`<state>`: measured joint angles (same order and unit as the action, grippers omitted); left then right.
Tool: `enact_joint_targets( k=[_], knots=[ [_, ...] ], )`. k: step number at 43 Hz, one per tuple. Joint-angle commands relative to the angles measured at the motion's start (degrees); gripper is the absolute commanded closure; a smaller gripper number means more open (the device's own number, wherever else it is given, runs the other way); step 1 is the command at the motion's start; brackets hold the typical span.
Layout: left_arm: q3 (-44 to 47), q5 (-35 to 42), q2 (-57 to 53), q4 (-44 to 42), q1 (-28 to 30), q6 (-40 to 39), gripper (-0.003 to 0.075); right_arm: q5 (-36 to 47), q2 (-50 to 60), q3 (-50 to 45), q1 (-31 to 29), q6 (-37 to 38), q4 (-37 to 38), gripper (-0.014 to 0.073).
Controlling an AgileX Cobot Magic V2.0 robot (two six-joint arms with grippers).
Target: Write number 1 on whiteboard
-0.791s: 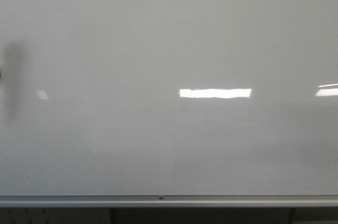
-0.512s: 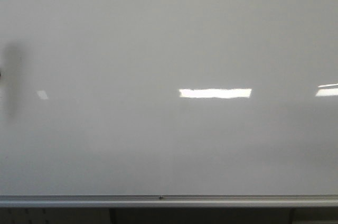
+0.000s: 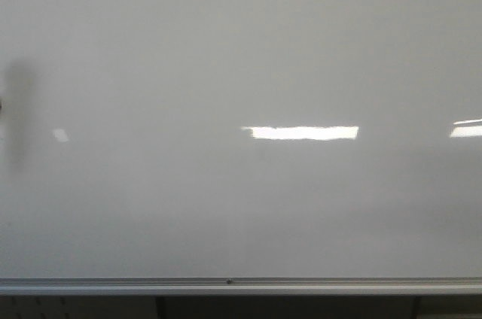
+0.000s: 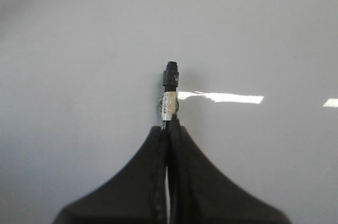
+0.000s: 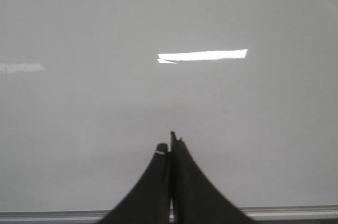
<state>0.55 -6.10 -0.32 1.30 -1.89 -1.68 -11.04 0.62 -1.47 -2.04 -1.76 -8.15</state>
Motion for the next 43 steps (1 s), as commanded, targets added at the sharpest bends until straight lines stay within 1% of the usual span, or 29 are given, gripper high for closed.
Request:
enact_joint_targets(
  k=[1,20,25,28,31,33,37,41,43],
  knots=[
    [1.34,4.58,-0.88,0.04,-0.15,-0.42,0.0741,4.73,0.94,1.19,0.02,-0.09,0.18,0.0711],
    [1.34,4.58,-0.88,0.04,-0.15,-0.42,0.0741,4.80,0.94,1.19,0.02,-0.09,0.18,0.0711],
    [1.23,6.10,-0.88,-0.43,-0.15,-0.42,0.0741,6.53,0.94,1.24,0.02,-0.03,0.13,0.0711],
    [1.10,11.39,-0.88,-0.43,-0.15,-0.42,0.0741,9.74,0.94,1.40,0.02,-0.03,0.13,0.0711],
    [-0.01,17.30,-0.88,-0.43,-0.15,-0.42,0.0741,10.71,0.94,2.74,0.02,-0.03,0.01,0.0711],
    [-1.77,18.54,-0.88,-0.43,-0.15,-0.42,0.0741,10.39,0.94,5.02,0.02,-0.03,0.01,0.0711],
    [-7.00,14.93,0.13,-3.06,-0.15,-0.42,0.0741,9.14,0.56,10.43,0.02,-0.03,0.01,0.0711],
    [-13.35,7.38,3.83,-8.58,-0.15,-0.42,0.0741,6.08,-2.08,17.79,0.02,-0.03,-0.28,0.0709],
    [-15.97,4.42,6.51,-9.98,-0.15,-0.42,0.0741,4.93,-4.41,21.09,0.02,-0.03,-0.40,0.0709]
  ],
)
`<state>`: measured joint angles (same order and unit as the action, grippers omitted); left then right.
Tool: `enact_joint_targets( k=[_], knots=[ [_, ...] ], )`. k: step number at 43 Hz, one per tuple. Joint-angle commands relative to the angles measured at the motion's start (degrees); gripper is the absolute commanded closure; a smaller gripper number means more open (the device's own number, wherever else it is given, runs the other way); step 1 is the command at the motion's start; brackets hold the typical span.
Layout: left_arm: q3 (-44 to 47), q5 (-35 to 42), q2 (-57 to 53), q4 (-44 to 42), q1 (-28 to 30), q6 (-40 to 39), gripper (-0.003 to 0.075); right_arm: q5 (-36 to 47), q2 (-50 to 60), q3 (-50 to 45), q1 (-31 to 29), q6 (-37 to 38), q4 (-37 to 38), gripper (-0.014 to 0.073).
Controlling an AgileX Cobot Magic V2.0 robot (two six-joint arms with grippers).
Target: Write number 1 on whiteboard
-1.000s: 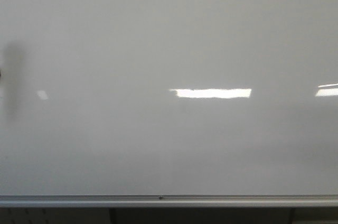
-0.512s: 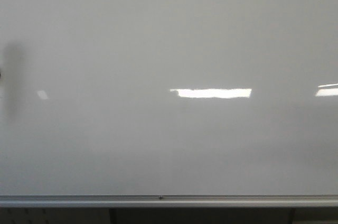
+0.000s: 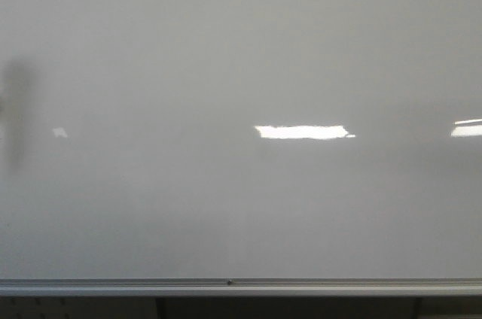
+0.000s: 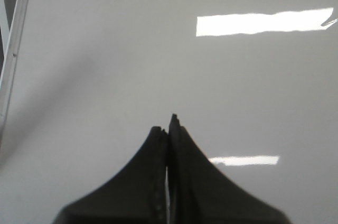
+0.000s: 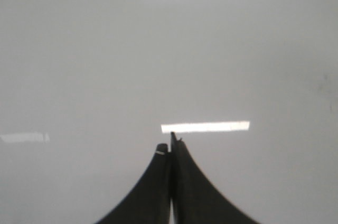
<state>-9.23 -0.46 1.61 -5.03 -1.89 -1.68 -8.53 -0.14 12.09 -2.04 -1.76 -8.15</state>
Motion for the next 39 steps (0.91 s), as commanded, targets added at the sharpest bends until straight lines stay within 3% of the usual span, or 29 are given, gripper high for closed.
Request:
enact_joint_targets(
  k=[1,10,20,22,24,32,35,39],
  knots=[
    [-7.77,-2.70,6.08,-4.02,-0.15,-0.42,0.0741,1.67,-5.56,9.12,0.02,-0.03,-0.45,0.0709],
    [-13.50,-5.35,20.78,-4.03,-0.15,-0.42,0.0741,-0.99,-19.55,18.38,0.02,-0.03,-0.61,0.0709],
    [-13.52,-3.65,25.41,-3.92,-0.15,-0.42,0.0717,-2.20,-24.28,19.31,0.02,-0.03,-0.85,0.0695],
    [-13.41,-3.56,25.41,-3.92,-0.15,-0.42,0.0679,-2.25,-24.28,19.31,0.02,-0.03,-0.85,0.0661],
    [-13.26,-3.67,25.41,-3.92,-0.15,-0.42,0.0594,-2.25,-24.28,19.31,0.02,-0.03,-0.85,0.0605],
    [-13.26,-4.50,25.41,-3.92,-0.15,-0.42,0.0158,-2.37,-24.28,19.31,0.02,-0.03,-0.85,0.0244],
    [-13.26,-4.14,25.41,-3.60,-0.15,-0.42,0.0082,-2.50,-24.28,19.31,0.02,-0.03,-0.85,0.0145],
    [-13.26,-4.00,25.64,-0.96,-0.15,-0.42,0.0071,-2.50,-24.28,19.31,0.02,-0.03,-0.85,0.0092]
  ],
)
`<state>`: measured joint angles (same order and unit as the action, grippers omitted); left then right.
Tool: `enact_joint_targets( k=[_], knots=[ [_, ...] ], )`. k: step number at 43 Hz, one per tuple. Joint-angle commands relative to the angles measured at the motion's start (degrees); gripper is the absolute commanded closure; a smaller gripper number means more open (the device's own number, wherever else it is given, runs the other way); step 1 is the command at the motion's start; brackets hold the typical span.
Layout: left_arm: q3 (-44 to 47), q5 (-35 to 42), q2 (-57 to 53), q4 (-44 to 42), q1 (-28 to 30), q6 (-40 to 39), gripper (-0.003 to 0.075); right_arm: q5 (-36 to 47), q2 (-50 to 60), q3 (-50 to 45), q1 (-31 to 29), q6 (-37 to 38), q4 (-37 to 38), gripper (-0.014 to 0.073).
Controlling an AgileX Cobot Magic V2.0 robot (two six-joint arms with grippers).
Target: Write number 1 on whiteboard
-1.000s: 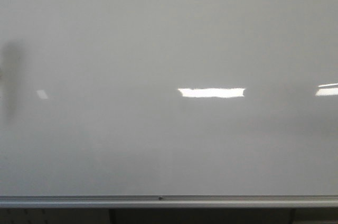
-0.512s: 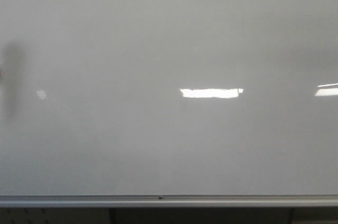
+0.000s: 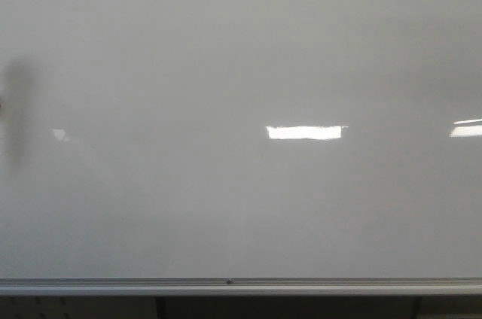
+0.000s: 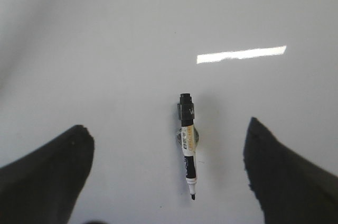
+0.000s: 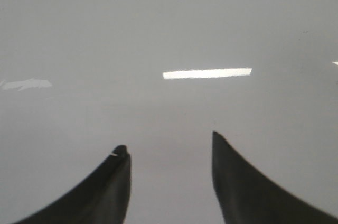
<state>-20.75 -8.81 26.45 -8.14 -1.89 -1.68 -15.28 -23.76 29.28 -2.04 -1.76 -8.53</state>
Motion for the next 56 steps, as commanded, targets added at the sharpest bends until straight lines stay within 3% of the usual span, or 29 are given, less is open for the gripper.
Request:
enact_joint_targets(
  k=[1,9,22,40,56],
  knots=[
    [-1.74,4.35,1.14,2.42,-0.15,-0.42,0.0073,4.25,-0.66,2.12,0.02,-0.03,-0.47,0.0092],
    [-1.98,9.61,10.66,3.22,-0.15,-0.42,0.0104,4.25,-0.66,2.12,0.02,-0.03,-0.47,0.0094],
    [-1.98,33.25,34.59,3.18,-0.15,-0.42,0.0103,4.25,-0.66,2.12,0.02,-0.03,-0.47,0.0094],
    [-2.07,53.47,60.51,3.20,-0.15,0.22,0.0103,4.25,-0.66,2.12,0.02,-0.03,-0.52,0.0094],
    [-5.33,56.24,71.41,3.09,-0.15,0.22,0.0103,3.81,-0.66,2.12,0.02,-0.03,-0.52,0.0094]
  ],
)
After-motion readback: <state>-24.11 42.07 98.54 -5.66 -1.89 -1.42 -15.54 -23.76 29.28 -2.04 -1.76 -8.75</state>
